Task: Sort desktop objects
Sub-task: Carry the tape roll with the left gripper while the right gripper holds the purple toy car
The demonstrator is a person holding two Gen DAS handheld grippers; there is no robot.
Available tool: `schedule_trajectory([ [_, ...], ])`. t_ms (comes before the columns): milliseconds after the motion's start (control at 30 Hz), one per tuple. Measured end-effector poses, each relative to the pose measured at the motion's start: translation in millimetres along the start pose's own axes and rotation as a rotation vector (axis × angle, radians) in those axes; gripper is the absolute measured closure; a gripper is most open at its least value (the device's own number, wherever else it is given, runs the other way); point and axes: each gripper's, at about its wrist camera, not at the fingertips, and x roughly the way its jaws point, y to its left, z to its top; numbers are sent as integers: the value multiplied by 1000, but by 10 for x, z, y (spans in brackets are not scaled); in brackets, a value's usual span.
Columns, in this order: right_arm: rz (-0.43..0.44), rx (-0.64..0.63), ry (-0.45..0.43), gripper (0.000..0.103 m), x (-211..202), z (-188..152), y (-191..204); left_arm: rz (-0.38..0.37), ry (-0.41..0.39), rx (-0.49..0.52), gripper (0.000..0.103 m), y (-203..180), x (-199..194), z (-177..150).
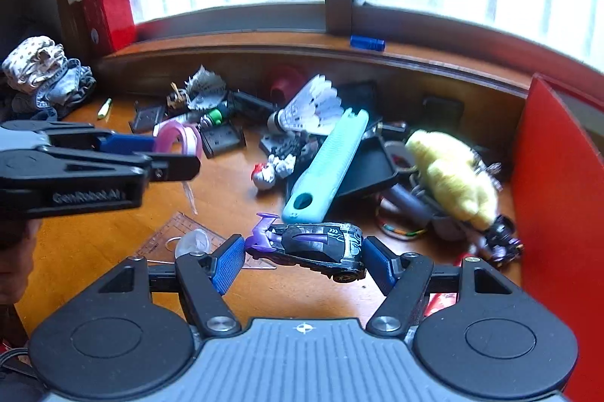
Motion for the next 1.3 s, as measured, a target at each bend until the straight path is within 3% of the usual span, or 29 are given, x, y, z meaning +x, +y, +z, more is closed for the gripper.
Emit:
schedule_trajectory([
  [733, 68, -50, -61, 32, -611, 80, -267, 56, 26, -13, 59, -446, -109, 105],
  [1300, 57, 9, -135, 32, -970, 137, -493, 18, -4, 19, 59, -702, -114, 283],
])
